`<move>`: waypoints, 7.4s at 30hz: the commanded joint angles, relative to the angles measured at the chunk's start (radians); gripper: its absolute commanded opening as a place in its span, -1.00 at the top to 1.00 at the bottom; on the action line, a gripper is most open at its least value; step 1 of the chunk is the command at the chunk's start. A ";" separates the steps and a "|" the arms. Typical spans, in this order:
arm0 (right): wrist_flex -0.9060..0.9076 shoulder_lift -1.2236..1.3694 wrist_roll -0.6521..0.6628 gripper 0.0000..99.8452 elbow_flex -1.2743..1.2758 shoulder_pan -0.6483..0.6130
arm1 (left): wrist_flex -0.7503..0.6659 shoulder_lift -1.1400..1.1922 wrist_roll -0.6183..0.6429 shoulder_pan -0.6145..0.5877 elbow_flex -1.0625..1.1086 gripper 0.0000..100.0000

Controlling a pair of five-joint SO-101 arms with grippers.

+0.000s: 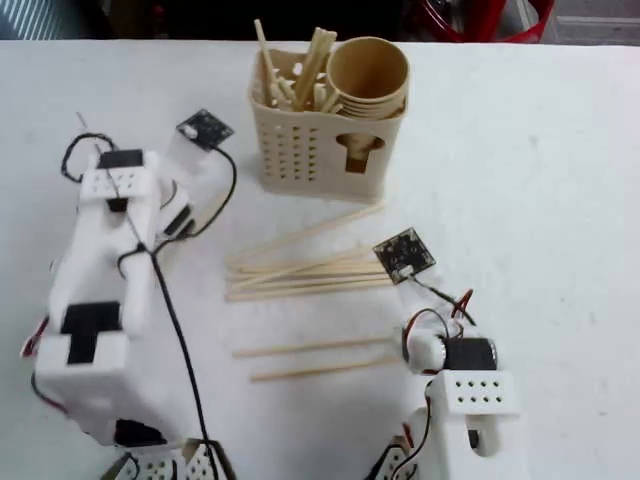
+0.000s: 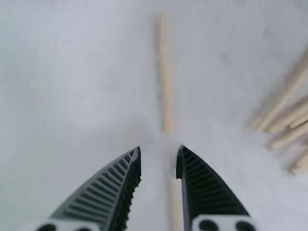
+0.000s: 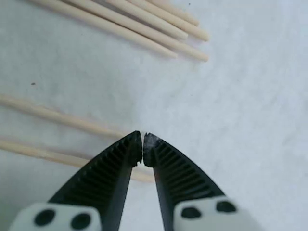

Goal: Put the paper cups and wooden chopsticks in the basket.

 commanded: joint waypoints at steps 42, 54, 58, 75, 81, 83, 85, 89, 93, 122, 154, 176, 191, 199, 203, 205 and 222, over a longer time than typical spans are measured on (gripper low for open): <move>-0.018 -0.016 0.008 0.96 -0.005 0.008 | 0.582 -0.412 0.298 0.073 -0.732 0.96; -0.019 -0.016 0.008 0.96 -0.005 0.008 | -0.160 -0.512 0.583 0.467 -0.680 0.96; -0.019 -0.016 0.008 0.96 -0.005 0.008 | -0.408 -0.409 0.585 0.518 -0.654 0.96; -0.033 -0.016 0.008 0.96 0.000 0.008 | -0.384 -0.031 0.592 0.463 -0.844 0.82; -0.033 -0.016 0.008 0.96 0.000 0.008 | -0.236 -0.036 0.592 0.463 -0.921 0.81; -0.033 -0.016 0.008 0.96 0.000 0.008 | -0.184 -0.036 0.592 0.463 -0.953 0.81; -0.033 -0.016 0.008 0.96 0.000 0.008 | -0.092 -0.038 0.586 0.461 -0.996 0.81; -0.033 -0.016 0.008 0.96 0.000 0.008 | 0.278 -0.038 0.580 0.469 -1.102 0.81; -0.033 -0.016 0.008 0.96 0.000 0.008 | 0.628 -0.025 0.427 0.467 -1.135 0.81; 0.131 -0.556 0.015 0.96 0.155 0.039 | -0.021 0.088 -0.080 0.460 -0.063 0.72; 0.130 -0.527 0.044 0.96 0.152 0.033 | 0.276 0.321 0.098 0.590 -0.462 0.78; 0.127 -0.533 0.044 0.96 0.152 0.035 | 0.353 0.217 0.133 0.588 -0.463 0.95; 0.128 -0.533 0.044 0.96 0.152 0.038 | 0.453 -0.355 0.230 0.584 -0.463 0.95; 0.128 -0.533 0.044 0.96 0.153 0.036 | 0.210 -0.559 0.339 0.516 -0.534 0.95; 0.128 -0.533 0.044 0.96 0.153 0.036 | 0.058 -0.547 0.416 0.510 -0.608 0.95; 0.128 -0.533 0.044 0.96 0.153 0.036 | -0.034 -0.516 0.463 0.516 -0.628 0.95; 0.127 -0.533 0.044 0.96 0.157 0.035 | -0.586 -0.156 0.692 0.400 -0.637 0.95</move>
